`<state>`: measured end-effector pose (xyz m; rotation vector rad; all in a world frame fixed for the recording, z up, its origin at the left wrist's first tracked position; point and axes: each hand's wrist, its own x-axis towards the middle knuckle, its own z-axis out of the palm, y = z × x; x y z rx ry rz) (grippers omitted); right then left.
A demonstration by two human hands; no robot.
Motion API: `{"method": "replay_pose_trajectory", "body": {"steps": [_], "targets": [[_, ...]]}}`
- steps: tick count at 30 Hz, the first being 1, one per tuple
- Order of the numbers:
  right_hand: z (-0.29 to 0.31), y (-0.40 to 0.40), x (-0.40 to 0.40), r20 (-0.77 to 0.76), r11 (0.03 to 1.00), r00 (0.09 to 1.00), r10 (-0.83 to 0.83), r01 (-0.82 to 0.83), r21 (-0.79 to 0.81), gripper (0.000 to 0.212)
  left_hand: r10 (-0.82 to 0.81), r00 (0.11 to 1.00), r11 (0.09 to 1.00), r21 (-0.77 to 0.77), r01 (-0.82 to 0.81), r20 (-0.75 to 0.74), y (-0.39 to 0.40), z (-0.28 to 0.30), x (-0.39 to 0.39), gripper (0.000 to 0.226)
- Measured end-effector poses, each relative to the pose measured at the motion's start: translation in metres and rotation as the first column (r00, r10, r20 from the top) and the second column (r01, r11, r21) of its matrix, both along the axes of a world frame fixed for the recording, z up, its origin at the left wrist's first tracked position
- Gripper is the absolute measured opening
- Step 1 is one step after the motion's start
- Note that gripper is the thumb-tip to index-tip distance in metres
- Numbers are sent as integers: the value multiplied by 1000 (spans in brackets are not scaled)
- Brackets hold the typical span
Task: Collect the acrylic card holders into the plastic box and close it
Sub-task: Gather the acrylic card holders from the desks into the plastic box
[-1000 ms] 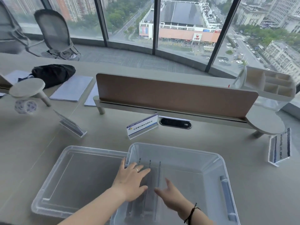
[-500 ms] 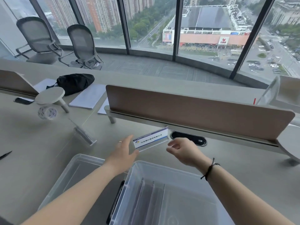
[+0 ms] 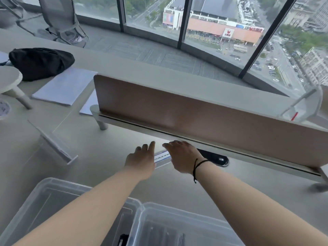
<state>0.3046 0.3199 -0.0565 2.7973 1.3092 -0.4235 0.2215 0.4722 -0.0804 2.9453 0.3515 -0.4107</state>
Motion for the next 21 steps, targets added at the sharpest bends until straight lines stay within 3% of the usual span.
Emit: {"method": "replay_pose_trajectory", "body": {"steps": [2, 5, 8, 13, 16, 21], "targets": [[-12, 4, 8, 27, 996, 999, 39, -37, -82, 52, -22, 999, 1000, 4, 22, -27, 6, -12, 6, 63], [-21, 11, 15, 113, 989, 991, 67, -50, -141, 29, -11, 1000, 997, -75, 9, -29, 13, -22, 10, 29], [-24, 22, 15, 195, 984, 979, 66, -32, -174, 9, 4, 1000, 995, -95, -3, 14, 15, -25, 11, 27], [-25, 33, 11, 239, 959, 970, 56, 14, -281, 18, -8, 1000, 993, -115, 11, 27, 14, -26, 9, 25], [-19, 28, 7, 193, 949, 979, 71, -7, -314, 17, -71, 997, 993, -88, 72, 15, 11, -17, 2, 23], [4, 2, -16, -44, 962, 999, -19, 7, -273, 21, -283, 959, 958, 59, 281, 34, -2, 20, -18, 20]]}}
